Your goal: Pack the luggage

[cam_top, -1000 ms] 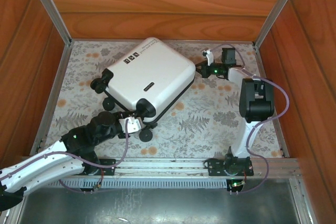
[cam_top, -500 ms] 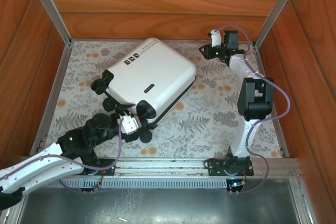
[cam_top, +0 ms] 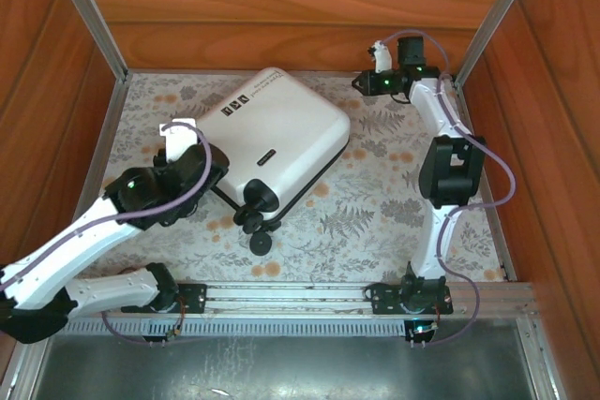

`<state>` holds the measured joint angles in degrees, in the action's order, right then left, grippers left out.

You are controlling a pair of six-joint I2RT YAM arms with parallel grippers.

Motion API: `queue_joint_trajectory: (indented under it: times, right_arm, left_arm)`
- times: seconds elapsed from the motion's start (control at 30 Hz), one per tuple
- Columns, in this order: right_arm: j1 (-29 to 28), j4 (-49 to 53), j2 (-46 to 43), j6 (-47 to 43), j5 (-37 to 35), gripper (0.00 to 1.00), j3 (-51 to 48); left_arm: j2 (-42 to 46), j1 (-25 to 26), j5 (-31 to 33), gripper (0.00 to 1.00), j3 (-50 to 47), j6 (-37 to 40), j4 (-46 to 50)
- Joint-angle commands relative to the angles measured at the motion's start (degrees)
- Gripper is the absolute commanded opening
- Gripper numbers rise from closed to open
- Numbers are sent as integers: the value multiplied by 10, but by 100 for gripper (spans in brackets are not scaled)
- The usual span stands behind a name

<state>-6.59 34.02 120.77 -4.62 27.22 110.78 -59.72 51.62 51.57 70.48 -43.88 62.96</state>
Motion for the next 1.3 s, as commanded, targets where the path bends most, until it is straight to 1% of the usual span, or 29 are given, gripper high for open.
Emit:
queue_joint_trajectory:
  times: [0.0,0.1,0.17,0.27,0.33,0.4,0.5,0.67,0.83,0.87,0.97,1.07,1.17,1.23,1.27]
  right_arm:
    - [-23,92,25,-25,27,31,40]
    - [-38,126,44,-41,32,30,65]
    - [-50,145,50,-58,38,29,74]
    - [-64,148,43,-74,38,29,62]
    - [-71,137,24,-75,39,29,36]
    - [-73,115,-3,-68,37,28,-4]
    - [-76,72,-63,-55,34,27,-80]
    - [-89,-10,-159,-22,21,23,-210]
    - [-129,-70,-237,19,4,21,-336]
    - [-139,-85,-250,30,-5,21,-361]
    - [-178,-129,-309,64,-24,18,-436]
    - [-229,-175,-350,104,-63,16,-504]
    - [-298,-214,-379,110,-116,14,-546]
    - [-342,-221,-390,109,-152,14,-551]
    - [-358,-223,-393,111,-166,13,-551]
  left_arm:
    - [-9,-42,-44,25,-27,-160,143]
    - [-4,-91,-116,24,-68,-154,114]
    - [2,-129,-164,24,-96,-127,69]
    - [-3,-189,-255,24,-138,-73,-30]
    - [-35,-231,-317,24,-149,-38,-91]
    - [-86,-256,-365,24,-138,-13,-127]
    - [-176,-273,-399,24,-84,31,-153]
    - [-308,-287,-435,24,53,109,-170]
    - [-433,-289,-487,25,205,174,-171]
    - [-452,-289,-494,25,228,184,-171]
    - [-498,-289,-489,27,296,216,-171]
    - [-518,-290,-455,34,341,251,-171]
    - [-516,-293,-406,47,370,290,-171]
    - [-510,-298,-379,61,391,314,-171]
    - [-503,-300,-360,65,400,321,-171]
